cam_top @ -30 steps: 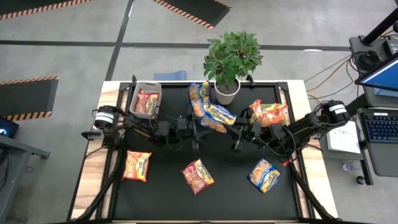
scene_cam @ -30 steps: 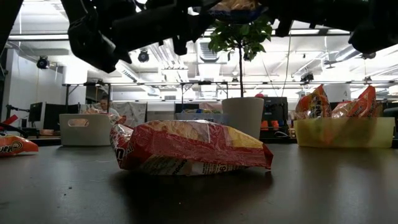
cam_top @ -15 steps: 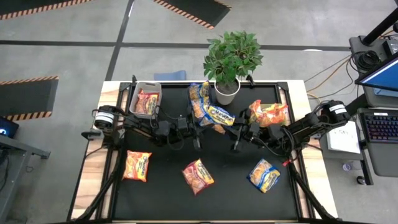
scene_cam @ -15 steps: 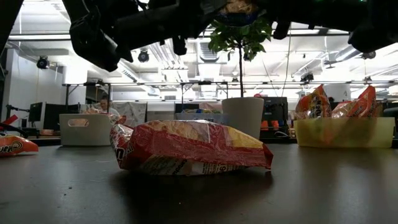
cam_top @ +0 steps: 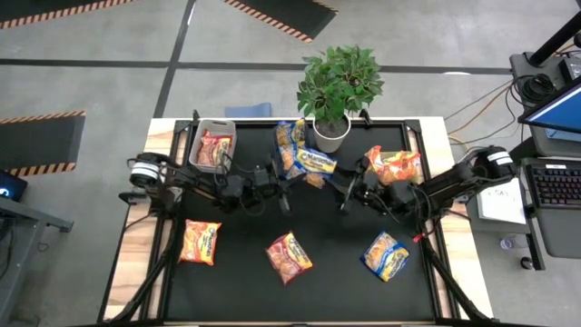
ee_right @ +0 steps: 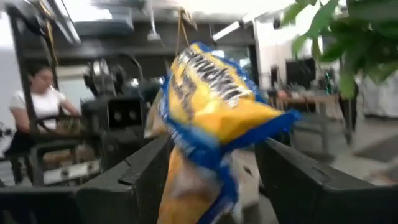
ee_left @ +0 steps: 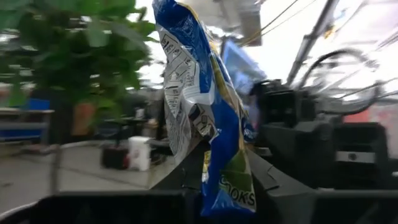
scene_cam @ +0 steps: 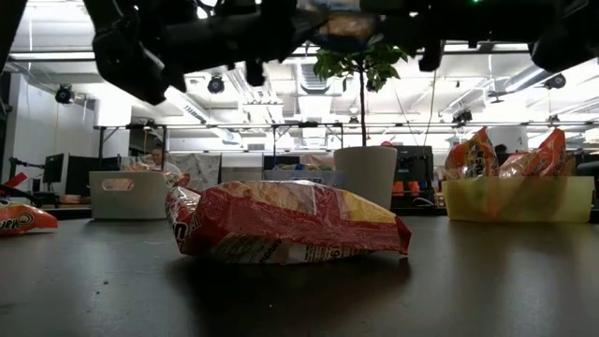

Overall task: Sort Maruchan noodles
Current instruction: Put the blue noodle pack into the black bin

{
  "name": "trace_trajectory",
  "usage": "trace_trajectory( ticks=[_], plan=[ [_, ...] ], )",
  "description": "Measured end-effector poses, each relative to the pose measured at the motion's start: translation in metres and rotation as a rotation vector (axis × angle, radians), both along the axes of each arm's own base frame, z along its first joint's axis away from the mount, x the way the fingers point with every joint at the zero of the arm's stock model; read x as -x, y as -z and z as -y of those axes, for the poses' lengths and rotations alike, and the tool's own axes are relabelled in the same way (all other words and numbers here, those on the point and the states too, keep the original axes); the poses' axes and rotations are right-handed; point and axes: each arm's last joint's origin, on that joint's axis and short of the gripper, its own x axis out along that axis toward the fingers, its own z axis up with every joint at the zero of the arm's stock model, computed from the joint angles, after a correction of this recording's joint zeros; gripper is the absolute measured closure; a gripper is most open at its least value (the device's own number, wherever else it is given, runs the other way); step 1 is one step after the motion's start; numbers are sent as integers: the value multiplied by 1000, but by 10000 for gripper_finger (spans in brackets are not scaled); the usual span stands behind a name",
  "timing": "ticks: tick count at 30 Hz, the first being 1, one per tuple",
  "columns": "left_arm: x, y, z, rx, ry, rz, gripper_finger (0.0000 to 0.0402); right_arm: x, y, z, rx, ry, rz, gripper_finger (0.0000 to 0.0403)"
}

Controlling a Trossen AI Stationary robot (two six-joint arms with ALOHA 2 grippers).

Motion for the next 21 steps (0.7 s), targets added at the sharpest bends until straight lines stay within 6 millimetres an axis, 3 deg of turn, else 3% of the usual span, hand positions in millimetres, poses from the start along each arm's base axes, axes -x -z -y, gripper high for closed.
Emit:
trace_trajectory(
  ticks=[6, 15, 21],
  plan=[
    [16, 0, -13, 24, -148, -228, 372, 9, -4, 2, -59, -12, -96, 163],
    [40, -13, -45, 81, -260, -572, 373, 23, -12, 5, -86, -17, -181, 173],
    [53, -16, -81, 115, -170, -656, 373, 26, -12, 6, -83, -19, -217, 174]
  ],
)
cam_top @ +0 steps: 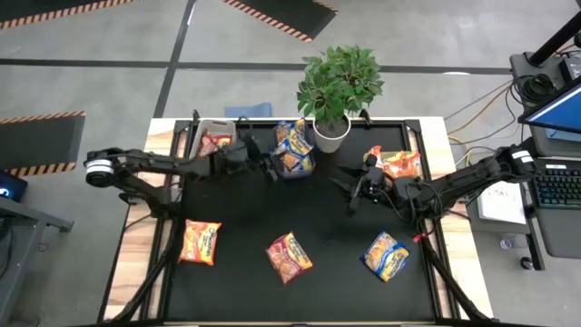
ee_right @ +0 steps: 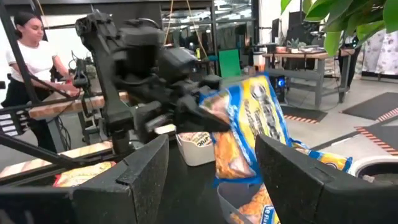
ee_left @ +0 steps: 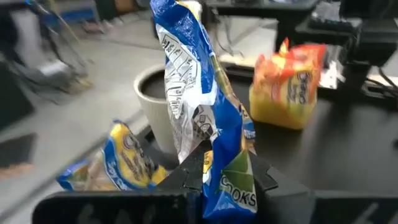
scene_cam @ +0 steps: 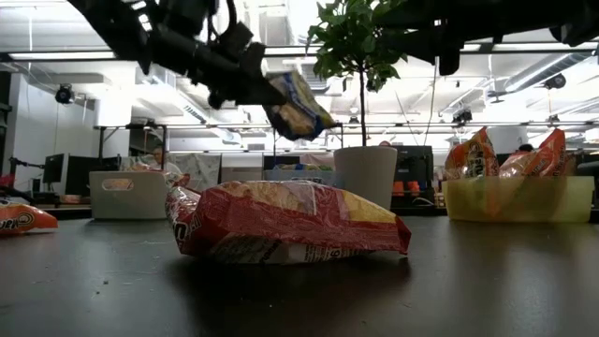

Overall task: Sort Maruchan noodles
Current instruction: Put the blue noodle pack into the black bin

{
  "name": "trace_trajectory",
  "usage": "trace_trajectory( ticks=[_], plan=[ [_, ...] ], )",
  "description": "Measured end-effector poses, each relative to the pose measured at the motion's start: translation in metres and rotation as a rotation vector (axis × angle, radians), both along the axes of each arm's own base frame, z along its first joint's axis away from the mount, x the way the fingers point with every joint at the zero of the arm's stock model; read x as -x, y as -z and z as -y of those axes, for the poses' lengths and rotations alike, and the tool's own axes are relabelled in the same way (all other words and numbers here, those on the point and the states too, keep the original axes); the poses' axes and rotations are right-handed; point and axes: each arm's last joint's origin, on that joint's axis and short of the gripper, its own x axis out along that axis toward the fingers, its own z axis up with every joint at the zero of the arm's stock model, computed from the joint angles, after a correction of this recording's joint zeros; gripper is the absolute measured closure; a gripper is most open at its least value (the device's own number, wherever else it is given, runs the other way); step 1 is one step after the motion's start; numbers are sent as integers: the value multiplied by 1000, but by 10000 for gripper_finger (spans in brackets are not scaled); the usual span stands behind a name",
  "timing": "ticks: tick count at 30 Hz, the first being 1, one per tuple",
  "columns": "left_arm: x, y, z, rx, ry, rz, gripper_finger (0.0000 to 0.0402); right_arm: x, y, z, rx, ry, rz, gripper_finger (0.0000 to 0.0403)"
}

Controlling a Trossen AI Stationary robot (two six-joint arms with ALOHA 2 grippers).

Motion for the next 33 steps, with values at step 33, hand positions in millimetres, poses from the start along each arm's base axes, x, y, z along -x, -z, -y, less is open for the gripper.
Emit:
trace_trajectory(
  ticks=[33],
  plan=[
    [-29, 35, -106, 293, 251, -328, 372, -5, 9, -1, 3, -1, -55, 174]
  ],
)
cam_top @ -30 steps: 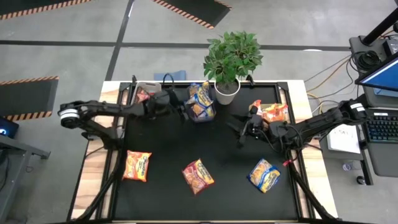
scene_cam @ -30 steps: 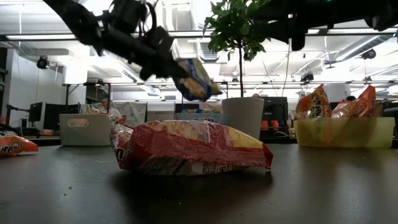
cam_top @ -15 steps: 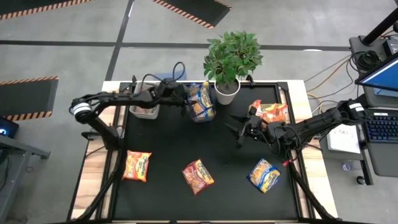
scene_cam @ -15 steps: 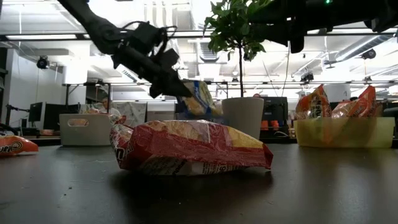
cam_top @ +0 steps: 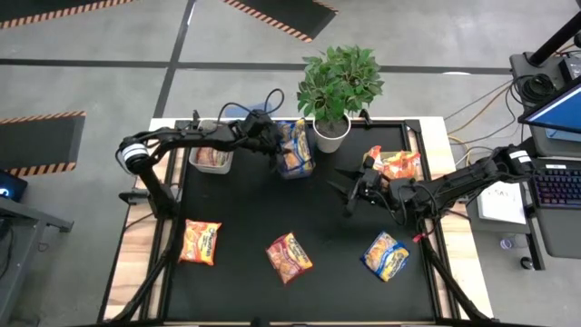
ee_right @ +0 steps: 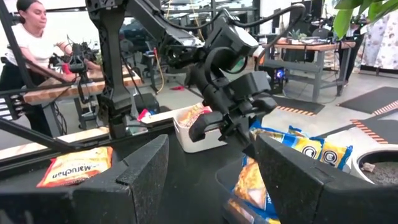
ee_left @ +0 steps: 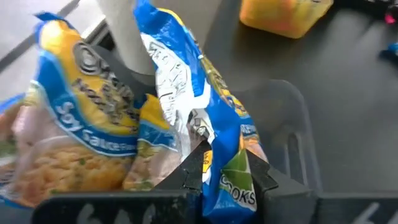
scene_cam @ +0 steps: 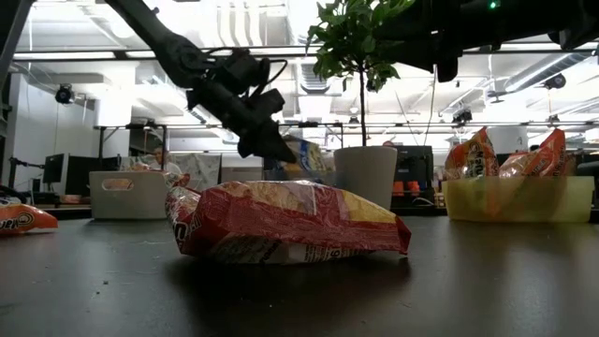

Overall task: Sort Maruchan noodles
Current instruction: Put the blue noodle pack into the black bin

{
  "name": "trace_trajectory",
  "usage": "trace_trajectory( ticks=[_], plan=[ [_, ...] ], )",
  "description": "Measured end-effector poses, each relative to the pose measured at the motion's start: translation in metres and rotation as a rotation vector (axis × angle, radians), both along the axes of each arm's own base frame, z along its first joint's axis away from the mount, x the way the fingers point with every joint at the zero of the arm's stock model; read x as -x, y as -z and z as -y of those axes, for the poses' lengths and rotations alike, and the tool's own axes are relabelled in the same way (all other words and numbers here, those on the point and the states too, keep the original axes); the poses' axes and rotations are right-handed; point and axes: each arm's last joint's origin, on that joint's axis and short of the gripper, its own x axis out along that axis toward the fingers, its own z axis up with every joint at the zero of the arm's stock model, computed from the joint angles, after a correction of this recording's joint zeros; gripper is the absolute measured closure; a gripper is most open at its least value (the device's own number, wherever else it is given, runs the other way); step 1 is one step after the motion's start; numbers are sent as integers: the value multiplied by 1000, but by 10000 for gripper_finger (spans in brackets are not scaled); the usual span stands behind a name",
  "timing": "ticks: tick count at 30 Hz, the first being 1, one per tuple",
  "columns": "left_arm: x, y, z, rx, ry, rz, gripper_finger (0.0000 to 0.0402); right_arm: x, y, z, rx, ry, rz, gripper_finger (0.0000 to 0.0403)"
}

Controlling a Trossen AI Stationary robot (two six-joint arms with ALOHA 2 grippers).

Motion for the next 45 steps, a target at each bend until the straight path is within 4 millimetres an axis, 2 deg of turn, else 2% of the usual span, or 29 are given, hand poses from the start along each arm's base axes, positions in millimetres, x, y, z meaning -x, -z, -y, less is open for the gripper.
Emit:
trace_trajectory(
  ticks=[7, 15, 21, 25, 31, 35, 41, 43, 45],
  plan=[
    [0, -1, -1, -41, -25, -15, 366, 0, 0, 0, 0, 0, 0, 174],
    [-1, -9, -6, -138, -99, -58, 296, 0, 0, 0, 0, 0, -2, 174],
    [-5, -28, -11, -205, -110, -141, 240, 0, 1, 1, 16, 30, -13, 174],
    [-10, -46, -13, -234, -96, -121, 231, 2, 0, 4, 63, 150, -38, 174],
    [-15, -58, -15, -265, -104, -63, 250, 2, -13, 7, 193, 305, -98, 175],
    [-13, -45, -15, -281, -145, -78, 291, 0, -20, 7, 245, 318, -116, 180],
    [-9, -23, -10, -305, -295, -40, 384, -1, -26, 7, 302, 336, -141, 198],
    [-8, -17, -9, -297, -312, -10, 396, -1, -26, 7, 307, 337, -147, 206],
    [-8, -11, -9, -282, -319, -20, 392, -1, -26, 7, 309, 337, -149, 213]
  ],
)
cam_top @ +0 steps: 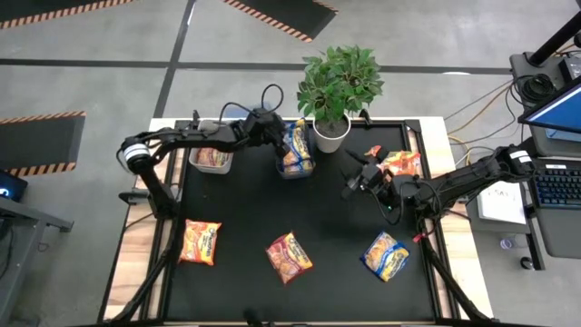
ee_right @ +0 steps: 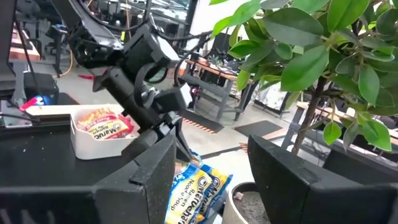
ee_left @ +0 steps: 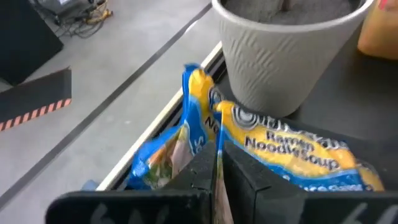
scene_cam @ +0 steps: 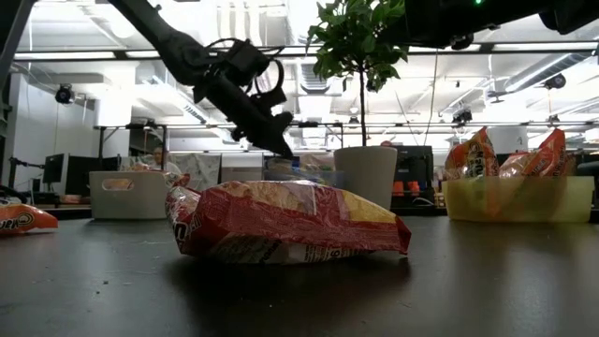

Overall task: Sort Maruchan noodles
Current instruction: Put the blue noodle pack into the black bin

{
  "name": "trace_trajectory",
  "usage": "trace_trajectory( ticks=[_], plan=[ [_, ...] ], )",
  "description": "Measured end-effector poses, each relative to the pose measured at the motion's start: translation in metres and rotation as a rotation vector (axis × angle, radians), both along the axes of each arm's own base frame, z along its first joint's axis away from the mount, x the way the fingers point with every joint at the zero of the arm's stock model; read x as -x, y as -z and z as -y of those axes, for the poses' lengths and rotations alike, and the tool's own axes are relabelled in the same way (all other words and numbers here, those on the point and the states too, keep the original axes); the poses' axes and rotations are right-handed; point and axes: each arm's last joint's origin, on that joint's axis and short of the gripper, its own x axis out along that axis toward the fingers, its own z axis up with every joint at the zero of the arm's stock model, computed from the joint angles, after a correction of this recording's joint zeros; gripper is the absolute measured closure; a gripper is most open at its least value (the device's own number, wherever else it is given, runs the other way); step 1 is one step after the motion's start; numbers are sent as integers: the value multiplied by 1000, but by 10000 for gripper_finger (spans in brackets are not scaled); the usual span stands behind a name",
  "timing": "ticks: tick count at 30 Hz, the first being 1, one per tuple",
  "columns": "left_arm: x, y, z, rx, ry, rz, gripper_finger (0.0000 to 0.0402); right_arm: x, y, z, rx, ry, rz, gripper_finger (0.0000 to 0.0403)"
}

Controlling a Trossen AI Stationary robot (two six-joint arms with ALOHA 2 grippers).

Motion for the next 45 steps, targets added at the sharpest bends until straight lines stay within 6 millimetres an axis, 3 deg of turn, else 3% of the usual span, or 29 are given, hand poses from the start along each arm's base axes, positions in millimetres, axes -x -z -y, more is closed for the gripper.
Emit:
trace_trajectory(
  ticks=[9, 12, 17, 23, 26, 39, 45],
  plan=[
    [-15, 37, -2, 46, 49, -27, 400, 0, 0, 0, 7, 0, -7, 237],
    [-18, 41, 1, 35, 70, -41, 400, 0, 0, 0, 8, 0, -9, 243],
    [-21, 39, 8, 37, 149, -50, 400, 0, 0, 0, 11, -1, -11, 253],
    [-16, 12, 13, 74, 101, 69, 400, 0, 1, 0, 12, -1, -13, 261],
    [-17, 7, 17, 128, 71, 121, 400, 0, 1, 0, 12, -1, -13, 261],
    [-40, 39, 42, 167, -13, 102, 400, 0, 2, 0, 11, -1, -27, 264],
    [-42, 37, 46, 223, -52, 159, 400, 0, 2, 0, 9, -1, -26, 262]
  ],
)
